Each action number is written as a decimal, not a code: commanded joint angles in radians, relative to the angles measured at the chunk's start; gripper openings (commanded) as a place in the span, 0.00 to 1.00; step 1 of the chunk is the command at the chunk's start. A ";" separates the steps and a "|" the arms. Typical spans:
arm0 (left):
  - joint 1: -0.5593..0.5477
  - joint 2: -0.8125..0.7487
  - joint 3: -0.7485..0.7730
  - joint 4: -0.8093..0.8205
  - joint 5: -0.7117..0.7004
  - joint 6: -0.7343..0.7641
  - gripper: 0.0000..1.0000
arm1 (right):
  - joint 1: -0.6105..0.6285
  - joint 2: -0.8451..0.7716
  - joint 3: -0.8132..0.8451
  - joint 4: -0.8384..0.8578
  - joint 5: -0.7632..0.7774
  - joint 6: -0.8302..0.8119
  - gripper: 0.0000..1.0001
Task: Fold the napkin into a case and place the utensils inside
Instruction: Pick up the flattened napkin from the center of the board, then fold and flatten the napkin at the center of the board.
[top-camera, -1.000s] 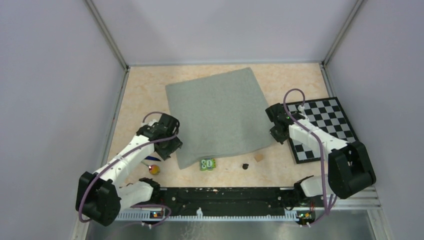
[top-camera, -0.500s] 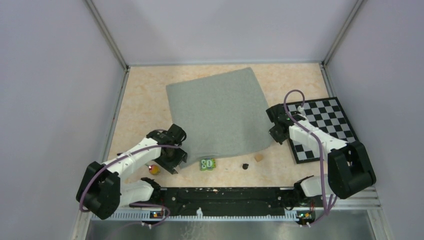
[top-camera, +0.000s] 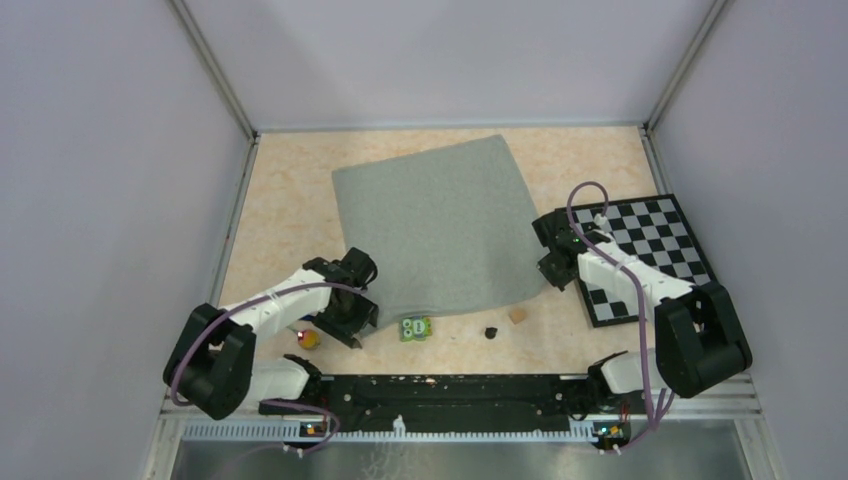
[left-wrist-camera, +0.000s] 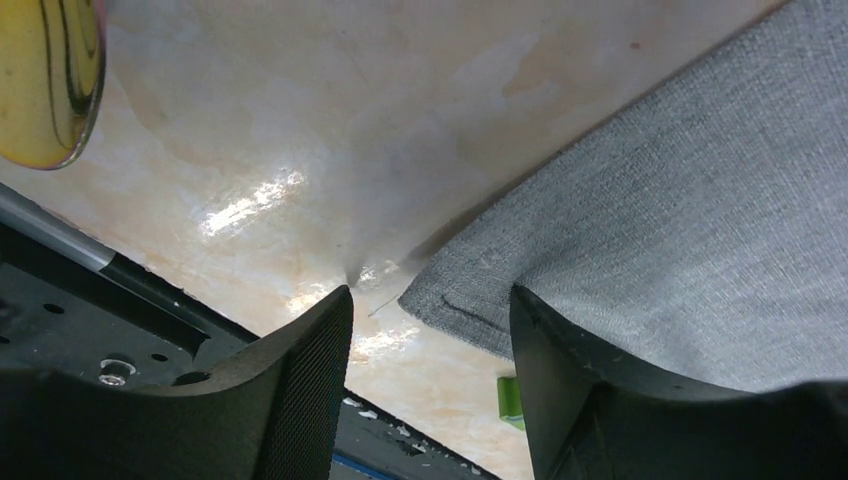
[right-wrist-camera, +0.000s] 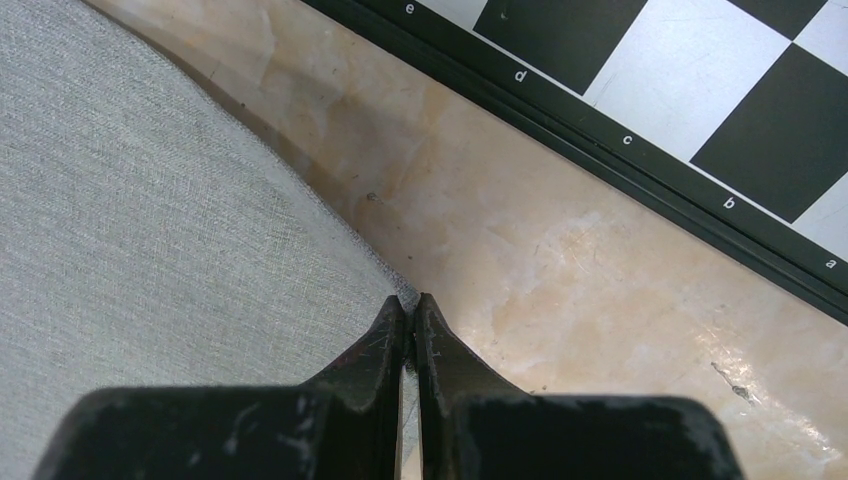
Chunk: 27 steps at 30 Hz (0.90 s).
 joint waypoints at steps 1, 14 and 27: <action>-0.002 0.043 0.024 0.029 -0.027 -0.030 0.63 | -0.002 -0.021 -0.003 0.005 0.003 -0.011 0.00; 0.089 -0.086 0.109 0.149 -0.199 0.157 0.00 | -0.001 -0.111 0.046 0.263 -0.168 -0.410 0.00; 0.098 -0.758 0.470 0.699 -0.004 0.963 0.00 | -0.001 -0.535 0.350 0.620 -0.961 -0.858 0.00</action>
